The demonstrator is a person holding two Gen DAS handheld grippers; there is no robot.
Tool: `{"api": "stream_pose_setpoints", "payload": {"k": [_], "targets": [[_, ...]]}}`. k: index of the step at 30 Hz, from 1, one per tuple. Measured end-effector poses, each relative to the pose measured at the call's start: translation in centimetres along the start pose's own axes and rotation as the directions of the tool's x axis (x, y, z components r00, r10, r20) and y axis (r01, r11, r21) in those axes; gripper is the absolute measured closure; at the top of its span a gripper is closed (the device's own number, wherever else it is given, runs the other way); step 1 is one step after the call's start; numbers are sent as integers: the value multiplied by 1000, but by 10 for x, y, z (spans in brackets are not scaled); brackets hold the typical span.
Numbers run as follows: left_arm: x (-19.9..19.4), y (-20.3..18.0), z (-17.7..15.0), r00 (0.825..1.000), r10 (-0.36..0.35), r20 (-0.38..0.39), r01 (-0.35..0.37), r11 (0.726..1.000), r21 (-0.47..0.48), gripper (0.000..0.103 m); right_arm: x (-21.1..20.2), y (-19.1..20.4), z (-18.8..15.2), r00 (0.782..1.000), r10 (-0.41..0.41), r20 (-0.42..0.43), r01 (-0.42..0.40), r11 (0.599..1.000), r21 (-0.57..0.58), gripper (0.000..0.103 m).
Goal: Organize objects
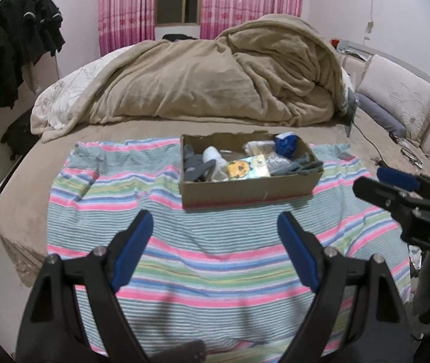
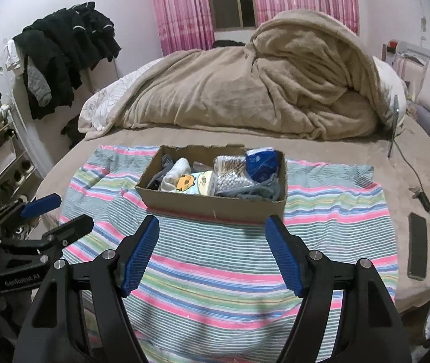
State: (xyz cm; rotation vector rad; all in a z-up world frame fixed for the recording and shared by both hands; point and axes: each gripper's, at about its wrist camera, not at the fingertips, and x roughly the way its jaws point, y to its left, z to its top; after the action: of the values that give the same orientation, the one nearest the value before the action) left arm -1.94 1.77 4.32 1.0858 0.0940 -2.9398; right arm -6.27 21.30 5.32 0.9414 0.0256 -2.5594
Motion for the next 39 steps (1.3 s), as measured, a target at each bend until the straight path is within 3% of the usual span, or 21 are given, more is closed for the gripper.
{"api": "stream_pose_setpoints", "payload": {"k": [14, 39], "targets": [[-25, -9, -14, 998, 17, 67, -19, 1000, 16, 6, -17, -4, -17, 999, 5, 39, -5, 1000, 6, 27], [-11, -13, -12, 997, 34, 63, -35, 999, 14, 6, -8, -17, -22, 1000, -4, 22, 4, 1000, 4, 26]]}}
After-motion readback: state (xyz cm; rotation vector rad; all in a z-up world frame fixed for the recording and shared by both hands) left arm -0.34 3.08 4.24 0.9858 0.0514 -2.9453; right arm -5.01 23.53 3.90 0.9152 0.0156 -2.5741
